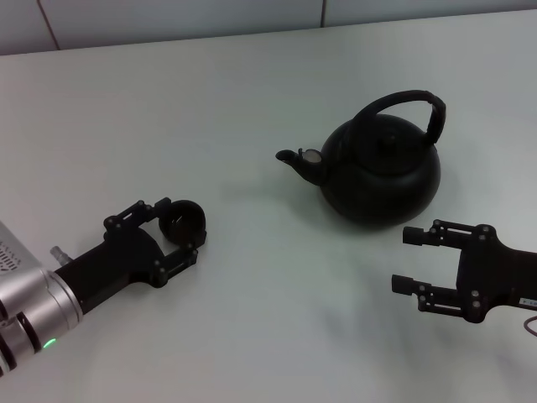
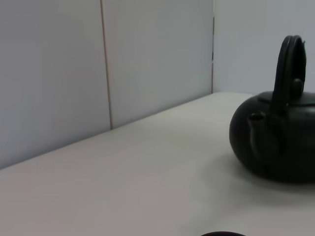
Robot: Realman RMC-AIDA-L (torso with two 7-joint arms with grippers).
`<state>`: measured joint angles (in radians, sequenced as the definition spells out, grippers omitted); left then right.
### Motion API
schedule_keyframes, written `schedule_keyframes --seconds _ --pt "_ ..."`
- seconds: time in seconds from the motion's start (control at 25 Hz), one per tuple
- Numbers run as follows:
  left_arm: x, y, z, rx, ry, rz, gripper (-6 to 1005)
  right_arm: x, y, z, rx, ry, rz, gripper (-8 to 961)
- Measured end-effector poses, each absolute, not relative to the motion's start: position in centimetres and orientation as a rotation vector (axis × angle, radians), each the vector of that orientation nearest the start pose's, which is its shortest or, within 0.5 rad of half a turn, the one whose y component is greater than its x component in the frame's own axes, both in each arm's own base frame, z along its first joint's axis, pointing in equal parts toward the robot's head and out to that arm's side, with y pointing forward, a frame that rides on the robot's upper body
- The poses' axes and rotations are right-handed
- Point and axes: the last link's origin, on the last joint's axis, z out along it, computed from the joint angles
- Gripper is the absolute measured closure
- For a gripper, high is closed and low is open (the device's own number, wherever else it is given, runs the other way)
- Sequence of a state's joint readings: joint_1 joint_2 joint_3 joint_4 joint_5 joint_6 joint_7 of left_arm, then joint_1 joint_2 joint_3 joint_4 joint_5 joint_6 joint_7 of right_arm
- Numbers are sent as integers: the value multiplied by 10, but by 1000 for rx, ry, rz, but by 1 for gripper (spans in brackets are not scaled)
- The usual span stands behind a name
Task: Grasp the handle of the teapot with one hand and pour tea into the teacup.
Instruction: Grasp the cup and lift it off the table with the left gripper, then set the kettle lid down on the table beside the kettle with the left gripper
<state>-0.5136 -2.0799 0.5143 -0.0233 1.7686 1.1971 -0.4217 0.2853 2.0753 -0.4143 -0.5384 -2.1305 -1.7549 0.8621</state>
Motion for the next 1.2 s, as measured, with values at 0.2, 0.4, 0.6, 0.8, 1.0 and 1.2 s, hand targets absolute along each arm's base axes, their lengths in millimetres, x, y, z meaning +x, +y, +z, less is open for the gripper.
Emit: schedule_keyframes --seconds 0.2,0.4,0.6,0.8,1.0,1.2 --pt "-294 293 -93 -2423 -360 -658 307 336 225 4 -2617 406 754 274" --pt "-268 310 -107 -2465 -331 -677 307 336 227 5 -2611 404 756 273" --pt "-253 317 -116 -2480 -306 -680 308 335 227 5 -2610 402 759 274" --pt "-249 317 -118 -2482 -313 -683 306 335 227 5 -2609 401 763 273" --pt "-254 316 -123 -2489 -336 -633 286 335 227 5 -2609 401 765 273" --pt "-258 313 -128 -2497 -340 -579 266 334 228 5 -2608 399 766 274"
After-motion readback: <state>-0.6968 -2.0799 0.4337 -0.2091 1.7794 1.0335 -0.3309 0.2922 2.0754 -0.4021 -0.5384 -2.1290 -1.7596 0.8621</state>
